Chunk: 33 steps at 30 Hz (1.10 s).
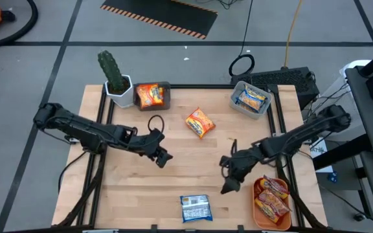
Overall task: Sort Maruchan noodles
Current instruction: Put the blue noodle pack into the gray bin
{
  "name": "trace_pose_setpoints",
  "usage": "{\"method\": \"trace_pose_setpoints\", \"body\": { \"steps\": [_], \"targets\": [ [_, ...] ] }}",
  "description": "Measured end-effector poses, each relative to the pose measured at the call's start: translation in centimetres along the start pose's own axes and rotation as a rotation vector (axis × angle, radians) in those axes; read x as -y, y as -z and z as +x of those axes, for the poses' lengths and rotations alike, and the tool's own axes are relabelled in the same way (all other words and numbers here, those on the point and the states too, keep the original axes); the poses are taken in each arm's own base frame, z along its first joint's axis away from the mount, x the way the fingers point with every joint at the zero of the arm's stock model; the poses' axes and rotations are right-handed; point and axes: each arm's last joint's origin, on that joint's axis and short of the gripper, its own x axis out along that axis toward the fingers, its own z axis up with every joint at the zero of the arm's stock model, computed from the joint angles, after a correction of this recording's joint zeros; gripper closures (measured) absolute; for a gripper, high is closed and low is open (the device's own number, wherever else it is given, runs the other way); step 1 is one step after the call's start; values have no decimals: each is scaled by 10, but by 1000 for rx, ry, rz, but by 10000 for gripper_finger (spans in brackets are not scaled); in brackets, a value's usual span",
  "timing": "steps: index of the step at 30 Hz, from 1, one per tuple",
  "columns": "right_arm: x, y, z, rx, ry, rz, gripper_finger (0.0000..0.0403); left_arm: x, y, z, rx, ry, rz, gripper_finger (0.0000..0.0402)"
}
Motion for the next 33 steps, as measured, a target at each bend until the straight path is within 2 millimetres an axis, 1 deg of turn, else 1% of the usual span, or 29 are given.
{"method": "trace_pose_setpoints", "body": {
  "steps": [3,7,10,14,18,22,27,29,33],
  "targets": [
    [-11,-9,13,-1,2,-57,209,5,8,-1,-19,15,24,167],
    [-25,-23,30,3,5,-225,209,11,18,-3,-44,35,53,167],
    [-29,-34,42,-10,9,-307,209,14,26,-5,-62,45,74,167],
    [-32,-50,50,-25,17,-367,209,19,38,-8,-78,50,85,167],
    [-23,-61,56,-27,47,-422,220,23,49,-11,-65,44,103,167],
    [-10,-64,64,-91,79,-474,232,26,57,-13,-70,48,113,167],
    [3,-60,74,-176,123,-551,233,28,67,-16,-79,37,89,167],
    [9,-57,79,-212,150,-557,234,29,70,-18,-79,37,74,167],
    [17,-54,91,-231,180,-595,234,31,77,-20,-64,35,78,167]
  ]
}}
